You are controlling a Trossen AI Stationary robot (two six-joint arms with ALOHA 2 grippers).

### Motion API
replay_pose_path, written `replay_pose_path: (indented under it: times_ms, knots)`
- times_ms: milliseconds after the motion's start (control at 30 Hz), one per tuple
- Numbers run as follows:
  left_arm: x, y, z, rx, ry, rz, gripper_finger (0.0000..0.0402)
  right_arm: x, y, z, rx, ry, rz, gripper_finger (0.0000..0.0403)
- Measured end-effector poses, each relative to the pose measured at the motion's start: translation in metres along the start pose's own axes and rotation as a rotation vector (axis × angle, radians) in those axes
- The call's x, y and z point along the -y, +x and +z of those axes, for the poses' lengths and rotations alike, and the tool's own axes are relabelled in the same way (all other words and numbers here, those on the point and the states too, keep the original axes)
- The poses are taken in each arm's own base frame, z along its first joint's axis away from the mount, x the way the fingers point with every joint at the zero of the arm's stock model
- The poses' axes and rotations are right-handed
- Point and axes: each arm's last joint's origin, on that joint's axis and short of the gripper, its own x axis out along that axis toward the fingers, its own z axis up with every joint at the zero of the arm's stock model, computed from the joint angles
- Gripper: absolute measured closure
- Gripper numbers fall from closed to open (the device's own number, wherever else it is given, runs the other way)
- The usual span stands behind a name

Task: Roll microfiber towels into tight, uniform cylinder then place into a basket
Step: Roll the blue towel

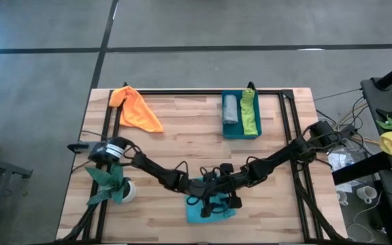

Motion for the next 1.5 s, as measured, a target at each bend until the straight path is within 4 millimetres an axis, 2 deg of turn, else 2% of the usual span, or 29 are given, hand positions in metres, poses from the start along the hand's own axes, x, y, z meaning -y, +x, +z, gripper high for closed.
replay_pose_path:
  times_ms: [200, 333, 500, 933, 1100, 1267, 1433, 1500]
  knots:
    - [-0.001, 0.008, -0.009, -0.049, 0.015, 0.079, 0.015, 0.001, 0.0, -0.002, -0.011, 0.007, -0.018, 0.0019]
    - [-0.002, 0.006, -0.028, -0.137, 0.043, 0.084, 0.015, 0.001, -0.002, -0.001, -0.007, 0.027, -0.022, 0.0019]
    - [-0.007, 0.001, -0.036, -0.191, 0.061, 0.089, 0.015, 0.001, -0.007, 0.002, 0.008, 0.024, -0.03, 0.0019]
    - [-0.008, 0.0, -0.039, -0.21, 0.061, 0.073, 0.015, 0.0, -0.022, 0.009, 0.049, 0.012, -0.046, 0.0019]
    - [-0.008, 0.0, -0.04, -0.212, 0.06, 0.068, 0.015, -0.001, -0.047, 0.016, 0.007, -0.01, -0.057, 0.0019]
    - [-0.008, 0.0, -0.041, -0.212, 0.06, 0.065, 0.015, 0.0, -0.061, -0.006, -0.122, -0.066, -0.078, 0.0019]
    - [-0.009, 0.0, -0.041, -0.213, 0.063, 0.064, 0.015, -0.002, -0.054, -0.026, -0.159, -0.097, -0.068, 0.0019]
    - [-0.009, 0.0, -0.041, -0.213, 0.063, 0.063, 0.015, -0.003, -0.048, -0.026, -0.149, -0.09, -0.063, 0.0019]
